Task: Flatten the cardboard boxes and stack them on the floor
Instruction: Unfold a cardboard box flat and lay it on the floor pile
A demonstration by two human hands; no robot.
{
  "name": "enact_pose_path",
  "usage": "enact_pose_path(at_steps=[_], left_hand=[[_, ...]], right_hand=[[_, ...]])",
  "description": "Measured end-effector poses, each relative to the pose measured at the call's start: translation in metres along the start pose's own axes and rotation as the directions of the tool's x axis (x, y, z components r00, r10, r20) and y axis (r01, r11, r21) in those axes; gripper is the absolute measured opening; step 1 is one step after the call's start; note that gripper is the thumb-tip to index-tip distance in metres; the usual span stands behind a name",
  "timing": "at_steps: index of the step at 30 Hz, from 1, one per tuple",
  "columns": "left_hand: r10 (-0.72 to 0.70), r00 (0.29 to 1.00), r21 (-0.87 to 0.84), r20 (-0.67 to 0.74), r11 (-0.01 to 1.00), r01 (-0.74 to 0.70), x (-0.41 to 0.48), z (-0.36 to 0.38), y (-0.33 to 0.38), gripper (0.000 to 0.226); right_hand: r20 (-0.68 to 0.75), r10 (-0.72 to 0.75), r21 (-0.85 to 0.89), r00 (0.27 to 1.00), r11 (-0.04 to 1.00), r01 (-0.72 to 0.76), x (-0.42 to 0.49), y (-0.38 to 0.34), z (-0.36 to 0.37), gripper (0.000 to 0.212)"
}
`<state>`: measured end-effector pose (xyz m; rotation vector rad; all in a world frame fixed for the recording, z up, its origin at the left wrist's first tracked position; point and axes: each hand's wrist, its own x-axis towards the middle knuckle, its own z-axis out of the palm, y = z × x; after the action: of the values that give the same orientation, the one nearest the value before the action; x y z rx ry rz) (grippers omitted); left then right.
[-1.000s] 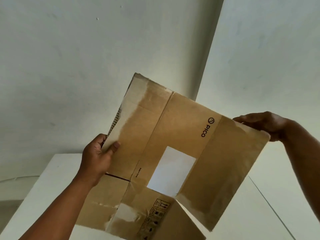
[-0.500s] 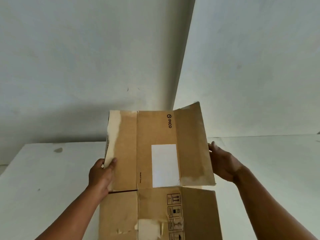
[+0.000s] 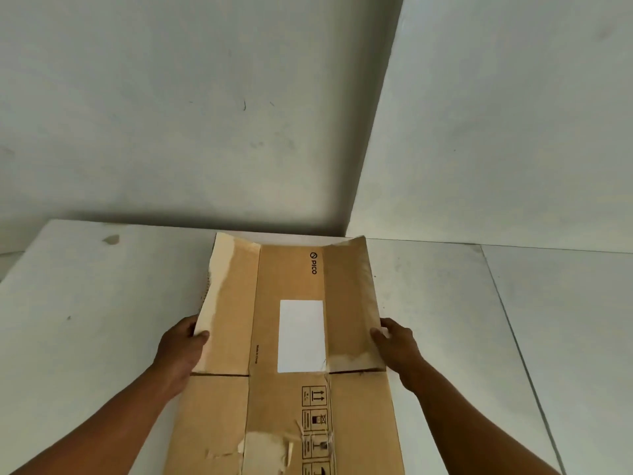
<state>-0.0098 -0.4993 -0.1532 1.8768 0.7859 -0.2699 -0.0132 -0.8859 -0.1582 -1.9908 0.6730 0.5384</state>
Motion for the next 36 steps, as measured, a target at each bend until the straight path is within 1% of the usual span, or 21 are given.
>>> enact_pose_path(at_steps=[1,2,4,5,7,10,11,12,14,15,16,18,20,23,25,27,29,31,33,34,36], left_hand=[[-0.015,0.998,0.019,0.054,1.0,0.014,0.002,-0.001,-0.003,0.044],[-0.027,0.993,0.038,0.117,0.999,0.023,0.002,-0.002,-0.004,0.051],[-0.063,0.967,0.095,0.249,0.995,0.041,-0.001,-0.005,-0.007,0.07],[-0.089,0.953,0.133,0.289,0.99,0.053,-0.003,-0.007,-0.008,0.078],[-0.129,0.949,0.196,0.287,0.978,0.074,-0.007,-0.009,-0.013,0.09],[-0.157,0.968,0.282,0.198,0.954,0.097,-0.011,-0.008,-0.026,0.104],[-0.168,0.973,0.294,0.161,0.949,0.115,-0.013,-0.008,-0.033,0.103],[-0.166,0.977,0.293,0.137,0.949,0.12,-0.015,-0.007,-0.039,0.095],[-0.14,0.986,0.29,0.096,0.951,0.106,-0.018,-0.007,-0.051,0.069],[-0.126,0.988,0.286,0.084,0.953,0.097,-0.019,-0.007,-0.055,0.06],[-0.108,0.991,0.277,0.078,0.957,0.083,-0.02,-0.008,-0.058,0.055],[-0.072,0.994,0.273,0.08,0.961,0.048,-0.021,-0.008,-0.061,0.054],[-0.03,0.992,0.312,0.121,0.95,-0.009,-0.023,-0.008,-0.062,0.066],[-0.018,0.977,0.378,0.214,0.924,-0.066,-0.025,-0.007,-0.067,0.095],[-0.004,0.97,0.445,0.241,0.889,-0.107,-0.024,-0.004,-0.072,0.113],[0.018,0.977,0.5,0.212,0.857,-0.124,-0.028,0.003,-0.076,0.13],[0.079,0.985,0.546,0.152,0.824,-0.15,-0.036,0.012,-0.079,0.139],[0.208,0.974,0.658,0.093,0.721,-0.217,-0.047,0.024,-0.089,0.132],[0.325,0.943,0.772,0.076,0.579,-0.262,-0.056,0.033,-0.101,0.111],[0.342,0.937,0.805,0.075,0.534,-0.259,-0.06,0.036,-0.106,0.102],[0.33,0.941,0.83,0.071,0.504,-0.24,-0.062,0.037,-0.11,0.093]], right_hand=[[-0.015,0.013,-0.07,1.0,0.997,-0.014,0.006,0.006,0.003,0.044],[-0.028,0.027,-0.1,0.999,0.995,-0.03,0.009,0.01,0.007,0.049],[-0.037,0.048,-0.173,0.998,0.983,-0.054,0.008,0.008,0.013,0.053],[-0.043,0.058,-0.228,0.997,0.971,-0.066,0.004,0.006,0.016,0.055],[-0.074,0.065,-0.329,0.995,0.941,-0.086,-0.001,0.007,0.024,0.057],[-0.121,0.106,-0.354,0.987,0.924,-0.143,-0.004,0.01,0.034,0.063],[-0.142,0.13,-0.339,0.981,0.925,-0.172,-0.004,0.011,0.036,0.068],[-0.164,0.155,-0.31,0.974,0.93,-0.2,-0.003,0.013,0.036,0.073],[-0.193,0.181,-0.24,0.964,0.944,-0.225,0.0,0.018,0.037,0.078],[-0.198,0.181,-0.216,0.963,0.951,-0.223,0.002,0.022,0.037,0.079],[-0.196,0.182,-0.205,0.964,0.953,-0.221,0.003,0.026,0.038,0.079],[-0.175,0.173,-0.254,0.969,0.943,-0.214,0.003,0.031,0.038,0.076],[-0.173,0.147,-0.341,0.974,0.919,-0.2,-0.003,0.031,0.039,0.073],[-0.17,0.077,-0.426,0.982,0.893,-0.144,-0.016,0.029,0.045,0.066],[-0.163,0.022,-0.445,0.986,0.891,-0.093,-0.026,0.03,0.052,0.074],[-0.168,-0.019,-0.444,0.986,0.894,-0.058,-0.034,0.033,0.06,0.088],[-0.186,-0.068,-0.455,0.98,0.89,-0.025,-0.039,0.038,0.066,0.091],[-0.21,-0.133,-0.489,0.969,0.872,0.014,-0.045,0.043,0.07,0.079],[-0.198,-0.183,-0.557,0.963,0.83,0.043,-0.048,0.051,0.075,0.066],[-0.19,-0.19,-0.58,0.963,0.813,0.046,-0.05,0.055,0.078,0.064],[-0.174,-0.2,-0.614,0.964,0.787,0.052,-0.053,0.061,0.083,0.07]])
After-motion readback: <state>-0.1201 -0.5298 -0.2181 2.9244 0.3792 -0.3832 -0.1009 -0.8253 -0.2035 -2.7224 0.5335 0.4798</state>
